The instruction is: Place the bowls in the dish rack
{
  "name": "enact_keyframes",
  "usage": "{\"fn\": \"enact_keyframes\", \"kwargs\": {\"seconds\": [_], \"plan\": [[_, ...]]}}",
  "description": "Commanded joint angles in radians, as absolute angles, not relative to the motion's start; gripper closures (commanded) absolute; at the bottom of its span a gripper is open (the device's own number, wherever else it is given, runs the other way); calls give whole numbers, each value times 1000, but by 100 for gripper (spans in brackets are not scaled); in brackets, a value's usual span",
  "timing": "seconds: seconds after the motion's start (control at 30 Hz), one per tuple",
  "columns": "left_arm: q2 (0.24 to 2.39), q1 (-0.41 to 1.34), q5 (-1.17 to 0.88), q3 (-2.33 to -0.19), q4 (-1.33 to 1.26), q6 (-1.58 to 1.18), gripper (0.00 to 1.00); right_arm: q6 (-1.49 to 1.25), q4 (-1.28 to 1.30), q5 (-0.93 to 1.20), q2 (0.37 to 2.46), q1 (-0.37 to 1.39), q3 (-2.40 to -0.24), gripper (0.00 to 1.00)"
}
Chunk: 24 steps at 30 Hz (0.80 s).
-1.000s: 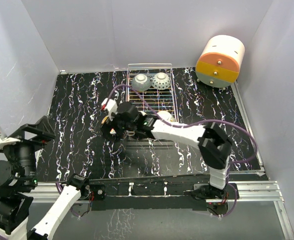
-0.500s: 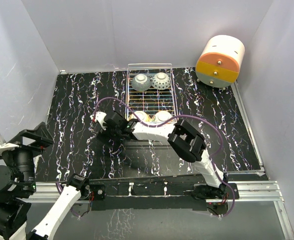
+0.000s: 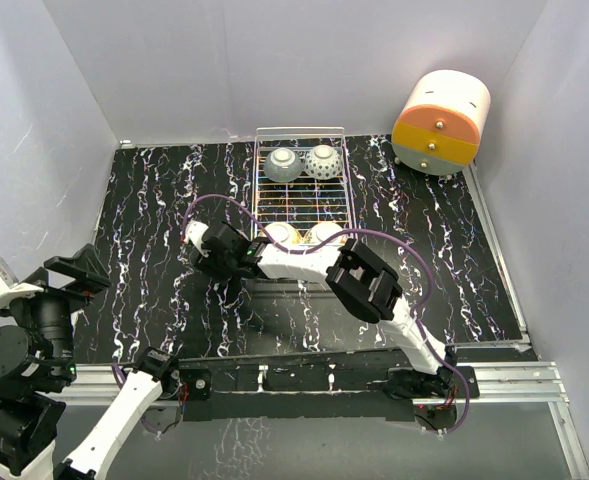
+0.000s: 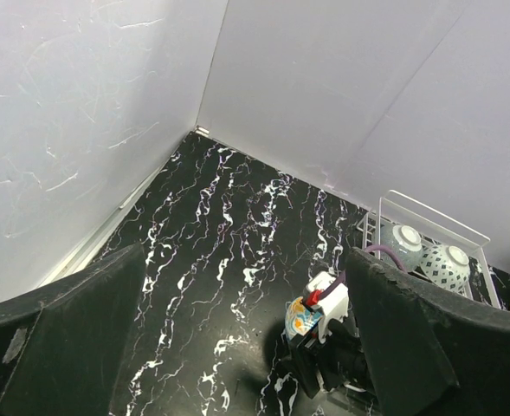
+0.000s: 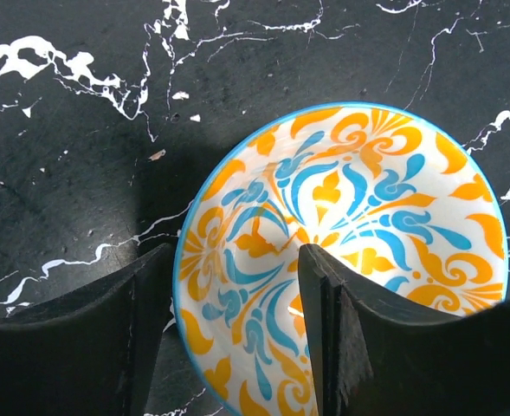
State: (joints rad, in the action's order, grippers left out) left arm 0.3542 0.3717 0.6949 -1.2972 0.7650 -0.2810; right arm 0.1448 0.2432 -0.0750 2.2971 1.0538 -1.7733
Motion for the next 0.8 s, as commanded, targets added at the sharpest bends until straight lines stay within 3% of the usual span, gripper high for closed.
{"fn": "enact_keyframes", "kwargs": {"seconds": [0.0,0.13,0.3,0.53,0.77], "plan": [[367,380,709,-1298,756,-278,3,173,222,-103,2306,1058,-1832,40],[370,380,711,-1305,759,-278,3,174,219,-141,2322,1060,-1828,41],[372,381,711,-1309,762,-277,3,183,221,-172,2342,1060,-1843,54],[372,382,712,-1310,757,-276,3,154,221,-79,2301,1062,-1851,87],[365,382,720,-1313,773,-279,3,70,109,223,2137,1057,-1750,92]]}}
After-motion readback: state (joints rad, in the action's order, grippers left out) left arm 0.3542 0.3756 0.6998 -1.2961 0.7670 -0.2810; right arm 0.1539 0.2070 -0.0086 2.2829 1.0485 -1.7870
